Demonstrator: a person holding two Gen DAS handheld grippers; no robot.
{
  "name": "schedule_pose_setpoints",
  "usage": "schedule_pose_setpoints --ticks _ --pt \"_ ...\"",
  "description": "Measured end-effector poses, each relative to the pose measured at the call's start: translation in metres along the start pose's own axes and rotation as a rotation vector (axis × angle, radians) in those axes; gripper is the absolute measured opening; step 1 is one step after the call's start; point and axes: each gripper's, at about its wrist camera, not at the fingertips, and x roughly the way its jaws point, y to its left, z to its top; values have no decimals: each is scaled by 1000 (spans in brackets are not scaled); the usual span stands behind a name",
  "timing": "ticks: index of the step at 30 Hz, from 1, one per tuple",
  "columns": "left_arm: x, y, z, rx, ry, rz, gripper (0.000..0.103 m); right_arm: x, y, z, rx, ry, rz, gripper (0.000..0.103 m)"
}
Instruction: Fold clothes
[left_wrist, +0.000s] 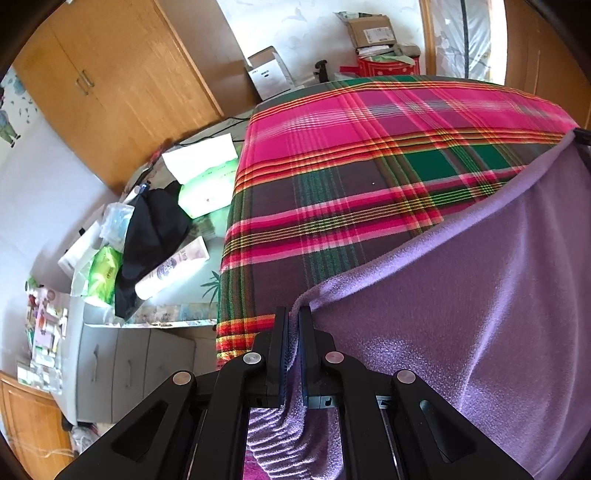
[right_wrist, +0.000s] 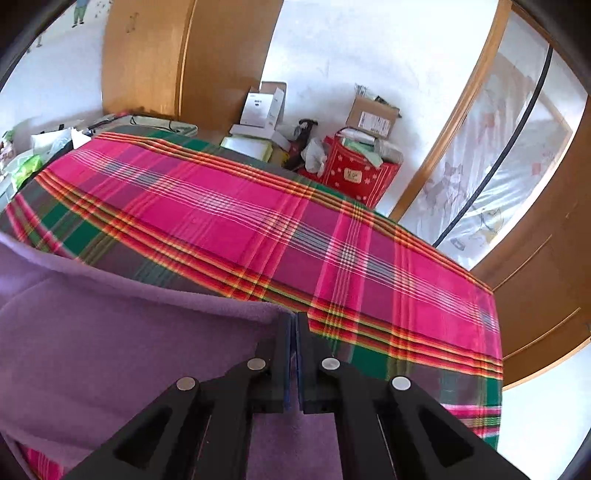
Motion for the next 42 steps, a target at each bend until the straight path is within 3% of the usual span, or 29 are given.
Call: schedule_pose_setpoints --ticks 9,11,14,20,28,36,42 --pt "3 6 1 -50 15 -9 7 23 8 2 -28 48 -23 3" --pt "3 4 1 -45 16 0 7 23 7 1 -30 50 -10 3" --pt "1 3 1 -50 25 2 9 17 -7 -1 61 51 78 5" --pt "-15 5 -4 -74 20 -9 10 -21 -35 -13 160 -27 169 20" --pt "-55 -3 -10 -80 -17 -18 11 -83 -37 -60 92 -90 204 33" --pt "-99 -65 -8 72 -77 -111 13 -108 -40 -118 66 -76 204 36" --pt "-106 -134 -4 209 -96 -233 16 -115 -37 -146 51 -58 230 43"
